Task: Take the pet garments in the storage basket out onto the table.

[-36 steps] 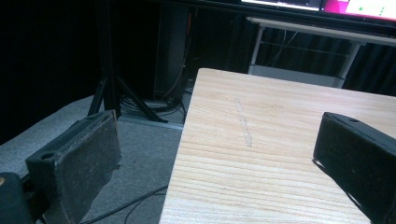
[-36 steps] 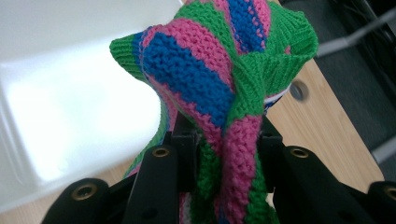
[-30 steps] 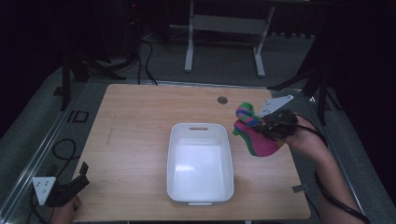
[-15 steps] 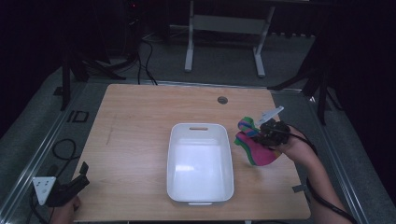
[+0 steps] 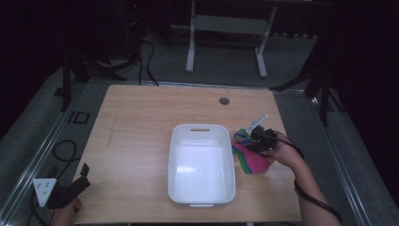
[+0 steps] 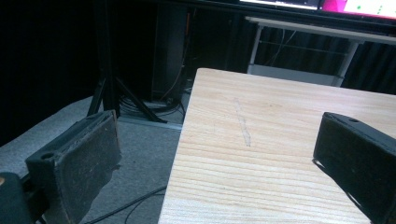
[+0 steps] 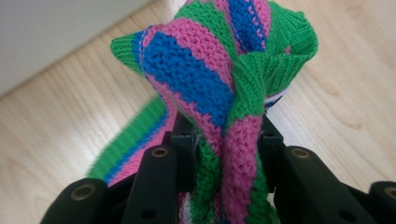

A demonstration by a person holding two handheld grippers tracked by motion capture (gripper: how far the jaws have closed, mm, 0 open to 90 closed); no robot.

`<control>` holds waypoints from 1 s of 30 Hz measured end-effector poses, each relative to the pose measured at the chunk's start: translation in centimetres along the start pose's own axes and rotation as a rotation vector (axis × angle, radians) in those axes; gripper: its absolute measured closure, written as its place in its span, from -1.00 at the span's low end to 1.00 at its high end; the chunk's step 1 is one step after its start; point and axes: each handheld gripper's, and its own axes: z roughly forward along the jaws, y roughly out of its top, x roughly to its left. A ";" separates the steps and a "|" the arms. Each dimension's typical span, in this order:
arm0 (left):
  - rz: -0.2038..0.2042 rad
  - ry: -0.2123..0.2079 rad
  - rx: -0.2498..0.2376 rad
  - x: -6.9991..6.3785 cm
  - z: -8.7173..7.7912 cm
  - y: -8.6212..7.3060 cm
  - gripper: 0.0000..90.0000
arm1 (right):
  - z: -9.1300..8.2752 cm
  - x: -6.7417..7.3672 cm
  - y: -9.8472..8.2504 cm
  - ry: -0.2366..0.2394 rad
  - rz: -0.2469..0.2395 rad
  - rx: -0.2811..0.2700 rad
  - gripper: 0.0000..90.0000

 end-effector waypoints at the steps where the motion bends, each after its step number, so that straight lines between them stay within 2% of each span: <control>1: 0.001 0.000 -0.001 0.0 0.0 0.0 -0.97 | 0.8 0.0 0.0 0.004 0.002 0.022 0.52; 8: 0.003 0.001 0.000 0.0 0.0 0.0 -0.97 | 2.4 -0.1 -0.1 0.019 0.039 0.020 0.48; 11: 0.003 0.002 -0.002 0.0 0.0 0.0 -0.97 | 2.5 -0.2 -0.1 0.016 0.049 0.018 0.43; 12: 0.002 0.002 -0.002 0.0 0.0 0.0 -0.97 | 2.4 -0.1 0.0 0.014 0.050 0.026 0.31; 14: 0.002 0.002 -0.002 0.0 0.0 0.0 -0.97 | 2.3 -0.1 0.0 0.014 0.043 0.029 0.31; 15: 0.000 0.001 -0.002 0.0 0.0 0.0 -0.97 | 1.7 -0.1 0.0 0.014 0.043 0.031 0.07; 16: -0.002 0.002 -0.001 0.0 0.0 0.0 -0.97 | 1.4 0.0 0.0 0.018 0.044 0.032 0.01; 19: -0.001 0.002 -0.001 0.0 0.0 0.0 -0.97 | 0.7 0.0 -0.1 0.007 0.042 0.021 -0.09; 20: 0.000 0.002 -0.002 0.0 0.0 0.0 -0.97 | -0.3 -0.2 -0.3 0.010 0.054 0.002 -0.17; 23: 0.001 0.004 -0.003 0.0 0.0 0.0 -0.97 | -1.8 -0.3 -0.8 0.007 0.067 -0.037 -0.28; 26: 0.000 0.005 -0.002 0.0 0.0 0.0 -0.97 | -2.7 -0.3 -1.2 -0.007 0.074 -0.062 -0.39; 28: -0.001 0.005 -0.002 0.0 0.0 0.0 -0.97 | -3.6 -0.2 -1.7 -0.029 0.101 -0.092 -0.56; 29: 0.000 0.006 -0.002 0.0 0.0 0.0 -0.97 | -4.3 -0.2 -2.3 -0.056 0.143 -0.129 -0.64; 30: 0.000 0.006 -0.002 0.0 0.0 0.0 -0.97 | -4.6 -0.1 -2.7 -0.057 0.166 -0.149 -0.72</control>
